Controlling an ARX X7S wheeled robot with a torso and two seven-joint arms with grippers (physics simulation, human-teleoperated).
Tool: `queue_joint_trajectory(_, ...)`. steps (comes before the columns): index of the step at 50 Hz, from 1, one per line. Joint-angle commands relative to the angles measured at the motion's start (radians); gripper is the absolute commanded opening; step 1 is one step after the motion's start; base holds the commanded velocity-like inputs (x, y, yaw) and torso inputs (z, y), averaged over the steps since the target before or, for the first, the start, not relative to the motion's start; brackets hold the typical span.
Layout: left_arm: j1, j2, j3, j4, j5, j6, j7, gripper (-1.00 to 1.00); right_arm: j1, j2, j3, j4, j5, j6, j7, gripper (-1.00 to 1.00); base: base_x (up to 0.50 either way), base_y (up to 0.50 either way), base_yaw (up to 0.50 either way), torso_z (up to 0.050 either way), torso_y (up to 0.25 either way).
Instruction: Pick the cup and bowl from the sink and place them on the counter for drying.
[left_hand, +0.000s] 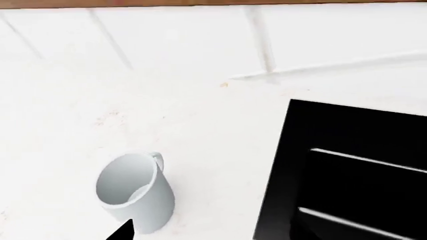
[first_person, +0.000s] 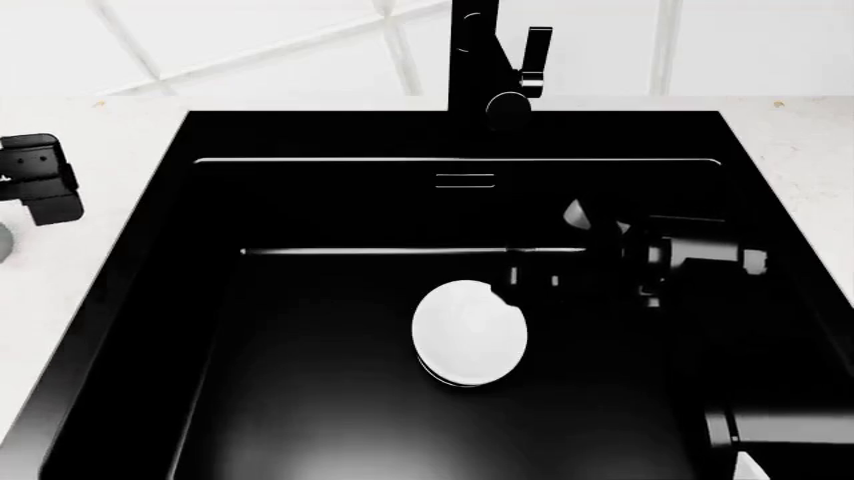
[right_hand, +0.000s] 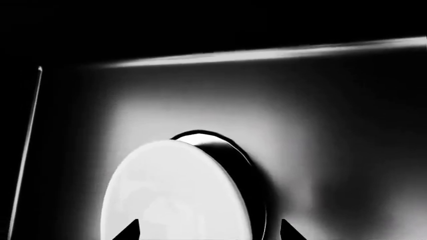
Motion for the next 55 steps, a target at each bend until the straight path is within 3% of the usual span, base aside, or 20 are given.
queue_joint_trajectory(1,-0.124,-0.004,0.092,0.019,-0.110,-0.034,0.022,1.00,-0.002,-0.009,0.067,0.007,-0.075,0.005,-0.017,1.00,0.00,0.00,0.00,0.000,0.000)
queue_joint_trajectory(9,-0.196,0.043,0.166,-0.033,-0.133,-0.003,0.040,1.00,-0.016,-0.021,0.118,0.008,-0.127,-0.003,-0.025,1.00,0.00,0.00,0.00,0.000,0.000)
queue_joint_trajectory(18,-0.214,-0.017,0.202,-0.024,-0.228,0.003,0.046,1.00,-0.039,-0.034,0.131,0.008,-0.179,-0.036,-0.035,1.00,0.00,0.00,0.00,0.000,0.000)
queue_joint_trajectory(29,-0.199,0.065,0.240,0.001,-0.151,0.035,0.065,1.00,-0.141,-0.016,0.197,0.007,-0.153,-0.184,0.016,1.00,0.00,0.00,0.00,0.000,0.000)
queue_joint_trajectory(43,-0.182,0.059,0.272,0.030,-0.176,0.076,0.051,1.00,-0.207,-0.043,0.230,0.008,-0.181,-0.164,0.025,1.00,0.00,0.00,0.00,0.000,0.000)
queue_joint_trajectory(55,-0.130,0.055,0.230,0.057,-0.119,0.088,0.130,1.00,-0.214,-0.057,0.223,0.008,-0.197,-0.101,-0.002,1.00,0.00,0.00,0.00,0.000,0.000)
